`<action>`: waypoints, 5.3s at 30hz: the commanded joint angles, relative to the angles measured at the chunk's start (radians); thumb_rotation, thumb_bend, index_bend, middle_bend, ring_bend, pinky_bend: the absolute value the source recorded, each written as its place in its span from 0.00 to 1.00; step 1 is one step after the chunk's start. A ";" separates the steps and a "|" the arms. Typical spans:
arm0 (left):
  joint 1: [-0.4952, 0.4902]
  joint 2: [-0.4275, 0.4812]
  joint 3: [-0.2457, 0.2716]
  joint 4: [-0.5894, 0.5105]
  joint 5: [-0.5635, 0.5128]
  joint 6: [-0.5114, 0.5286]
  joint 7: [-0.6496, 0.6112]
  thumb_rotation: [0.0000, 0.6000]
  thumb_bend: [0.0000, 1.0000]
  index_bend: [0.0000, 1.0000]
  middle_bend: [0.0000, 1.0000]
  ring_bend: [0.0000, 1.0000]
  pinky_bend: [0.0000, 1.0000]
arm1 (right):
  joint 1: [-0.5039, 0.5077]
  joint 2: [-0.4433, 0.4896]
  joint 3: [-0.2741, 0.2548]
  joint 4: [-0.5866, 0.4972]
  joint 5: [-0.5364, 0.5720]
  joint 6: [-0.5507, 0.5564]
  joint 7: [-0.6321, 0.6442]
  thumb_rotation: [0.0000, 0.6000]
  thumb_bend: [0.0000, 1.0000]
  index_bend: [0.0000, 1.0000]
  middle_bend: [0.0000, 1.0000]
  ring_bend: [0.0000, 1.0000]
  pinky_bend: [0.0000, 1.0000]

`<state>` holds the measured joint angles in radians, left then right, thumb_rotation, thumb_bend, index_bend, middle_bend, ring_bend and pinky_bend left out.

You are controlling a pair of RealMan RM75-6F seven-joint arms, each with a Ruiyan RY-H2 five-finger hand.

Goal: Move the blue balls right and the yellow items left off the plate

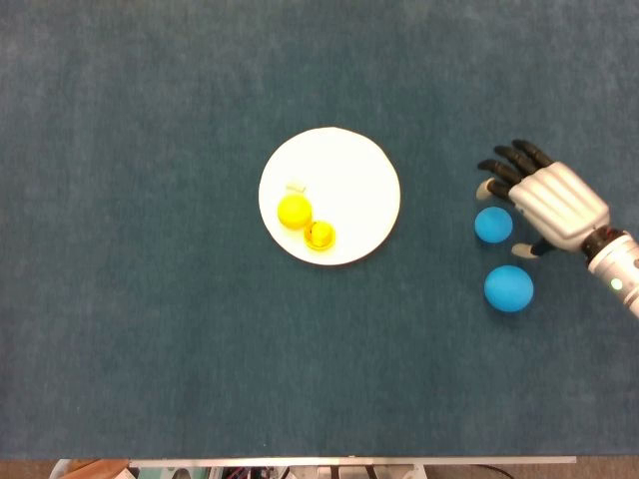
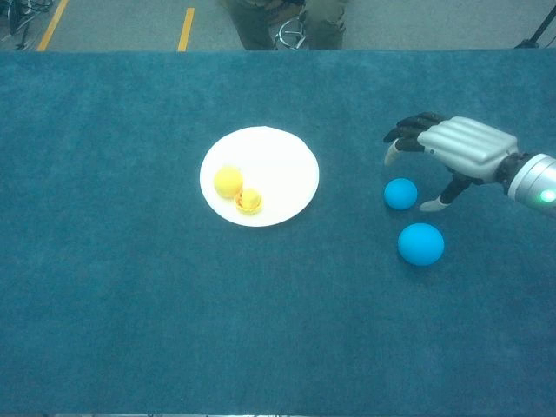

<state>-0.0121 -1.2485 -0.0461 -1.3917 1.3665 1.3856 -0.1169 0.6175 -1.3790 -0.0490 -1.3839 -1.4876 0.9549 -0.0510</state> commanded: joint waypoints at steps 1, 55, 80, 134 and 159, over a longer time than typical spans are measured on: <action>-0.010 0.010 0.000 -0.025 0.042 0.018 -0.034 1.00 0.01 0.40 0.44 0.37 0.51 | -0.018 0.030 0.028 -0.027 0.002 0.054 0.005 1.00 0.00 0.31 0.16 0.02 0.04; -0.614 -0.298 -0.096 0.041 0.068 -0.463 -0.119 1.00 0.01 0.40 0.00 0.00 0.08 | -0.178 0.224 0.280 -0.114 0.204 0.318 0.043 1.00 0.00 0.31 0.16 0.02 0.04; -0.691 -0.424 -0.084 0.172 0.024 -0.528 -0.147 1.00 0.01 0.40 0.00 0.00 0.08 | -0.215 0.219 0.278 -0.101 0.187 0.340 0.078 1.00 0.00 0.31 0.16 0.02 0.04; -0.756 -0.496 -0.053 0.269 0.036 -0.575 -0.213 1.00 0.01 0.47 0.00 0.00 0.08 | -0.236 0.190 0.282 -0.063 0.184 0.326 0.112 1.00 0.00 0.31 0.16 0.02 0.04; -0.731 -0.389 -0.069 0.124 0.005 -0.512 -0.117 1.00 0.01 0.53 0.00 0.00 0.09 | -0.237 0.179 0.290 -0.046 0.189 0.324 0.120 1.00 0.00 0.31 0.16 0.02 0.04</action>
<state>-0.7479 -1.6448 -0.1151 -1.2650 1.3779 0.8705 -0.2408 0.3800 -1.1996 0.2411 -1.4300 -1.2989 1.2793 0.0686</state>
